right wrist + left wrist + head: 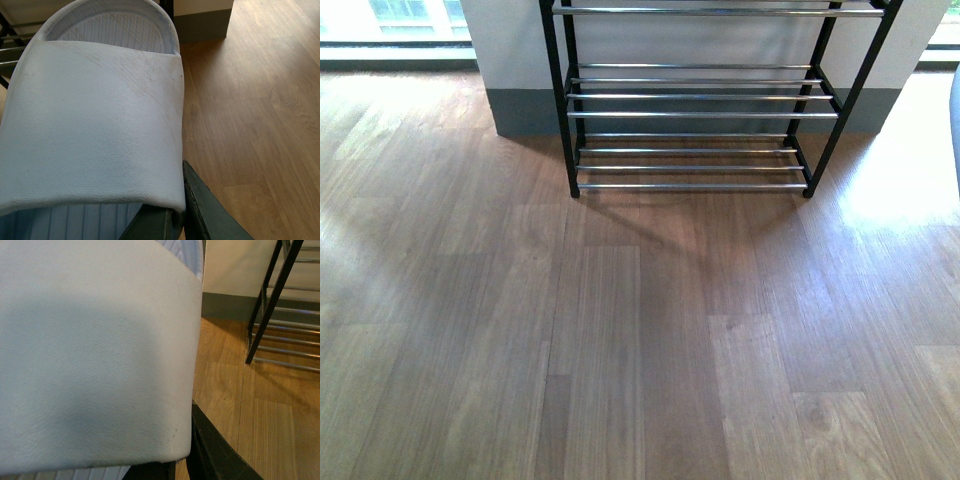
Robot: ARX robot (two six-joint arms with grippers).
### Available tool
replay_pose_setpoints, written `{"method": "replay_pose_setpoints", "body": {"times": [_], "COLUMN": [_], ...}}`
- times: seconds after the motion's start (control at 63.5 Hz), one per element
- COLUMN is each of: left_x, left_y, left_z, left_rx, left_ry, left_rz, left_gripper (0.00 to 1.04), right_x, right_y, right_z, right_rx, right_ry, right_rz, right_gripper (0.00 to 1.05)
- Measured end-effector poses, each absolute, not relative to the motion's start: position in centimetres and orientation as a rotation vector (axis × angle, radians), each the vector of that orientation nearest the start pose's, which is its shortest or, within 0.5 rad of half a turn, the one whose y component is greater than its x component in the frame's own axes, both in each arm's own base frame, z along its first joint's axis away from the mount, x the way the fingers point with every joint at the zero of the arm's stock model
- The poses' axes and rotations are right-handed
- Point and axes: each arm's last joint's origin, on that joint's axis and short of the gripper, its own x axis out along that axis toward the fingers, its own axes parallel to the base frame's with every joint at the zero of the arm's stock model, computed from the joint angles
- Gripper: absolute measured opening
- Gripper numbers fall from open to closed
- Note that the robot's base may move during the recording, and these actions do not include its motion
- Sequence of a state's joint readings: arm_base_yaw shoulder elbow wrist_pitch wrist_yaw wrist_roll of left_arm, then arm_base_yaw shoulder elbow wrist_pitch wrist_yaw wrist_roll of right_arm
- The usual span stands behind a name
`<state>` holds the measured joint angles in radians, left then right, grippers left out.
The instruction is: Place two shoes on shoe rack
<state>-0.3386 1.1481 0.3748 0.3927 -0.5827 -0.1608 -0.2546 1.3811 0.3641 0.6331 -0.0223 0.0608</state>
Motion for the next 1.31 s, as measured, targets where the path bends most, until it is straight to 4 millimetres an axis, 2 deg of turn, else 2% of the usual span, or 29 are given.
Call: {"method": "replay_pose_setpoints", "body": {"times": [1.307], "left_x": [20.72], "left_y": [-5.61], "left_z": [18.09], "left_rx": [0.016], "left_ry": [0.325], "left_rz": [0.266], "left_gripper": [0.02], "right_x": [23.24], "right_y": [-5.9], "right_z": [14.96], "right_rx": [0.112], "right_ry": [0.375], "right_rz": [-0.237], "right_gripper": [0.01]}}
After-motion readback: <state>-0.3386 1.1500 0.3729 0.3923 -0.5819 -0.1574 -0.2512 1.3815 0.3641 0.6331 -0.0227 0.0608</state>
